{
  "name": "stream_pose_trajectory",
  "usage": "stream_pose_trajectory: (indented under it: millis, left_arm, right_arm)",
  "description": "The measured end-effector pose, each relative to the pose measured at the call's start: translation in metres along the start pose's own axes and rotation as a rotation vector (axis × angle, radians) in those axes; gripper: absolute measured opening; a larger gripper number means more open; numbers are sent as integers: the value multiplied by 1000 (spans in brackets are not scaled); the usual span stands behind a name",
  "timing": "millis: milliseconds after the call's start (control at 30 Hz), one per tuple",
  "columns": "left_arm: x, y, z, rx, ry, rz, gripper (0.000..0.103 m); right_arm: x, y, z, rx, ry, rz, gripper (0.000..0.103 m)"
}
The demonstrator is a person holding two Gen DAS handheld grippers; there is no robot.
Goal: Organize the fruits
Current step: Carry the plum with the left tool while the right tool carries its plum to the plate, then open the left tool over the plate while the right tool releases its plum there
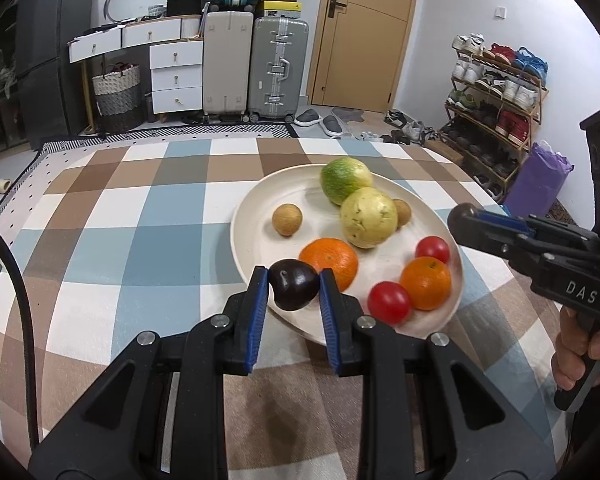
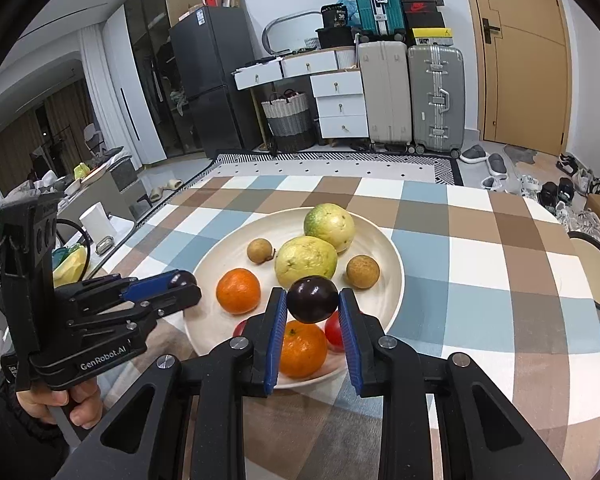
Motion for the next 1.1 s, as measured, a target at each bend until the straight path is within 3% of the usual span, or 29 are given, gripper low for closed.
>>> stream_pose_trajectory:
  millis: [500, 700, 800, 867, 933, 1033, 1100]
  left_arm:
    - [11, 8, -7, -23, 2, -2, 23]
    - [4, 9, -5, -24, -3, 12, 25]
    - [-3, 10, -5, -24, -12, 32, 44]
    - [-10, 9, -7, -28, -2, 57, 66]
    - [-18, 9, -9, -31, 20, 89, 77]
    - [-29, 10, -11, -32, 29, 119, 81]
    - [-36, 10, -12, -33, 32, 132, 84]
  right_arm:
    - [25, -2, 7, -5, -21, -45, 27]
    - [19, -1, 6, -15, -32, -30, 40]
    - [14, -2, 9, -21, -53, -20, 47]
    - [11, -4, 11, -14, -55, -16, 56]
    - [6, -5, 14, -6, -61, -3, 66]
    - [-6, -6, 15, 12, -49, 34, 84]
    - [-14, -5, 15, 13, -43, 61, 89]
Point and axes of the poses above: each gripper's, at about its wrist camera, not at the fingertips, and x roughly the way its jaws point, z to its right, y to its top, the point moved 8 cm from there along x, roughly the way its jaws point, and after that the axes turned 13 degrees about y, right-handed, at the moved point
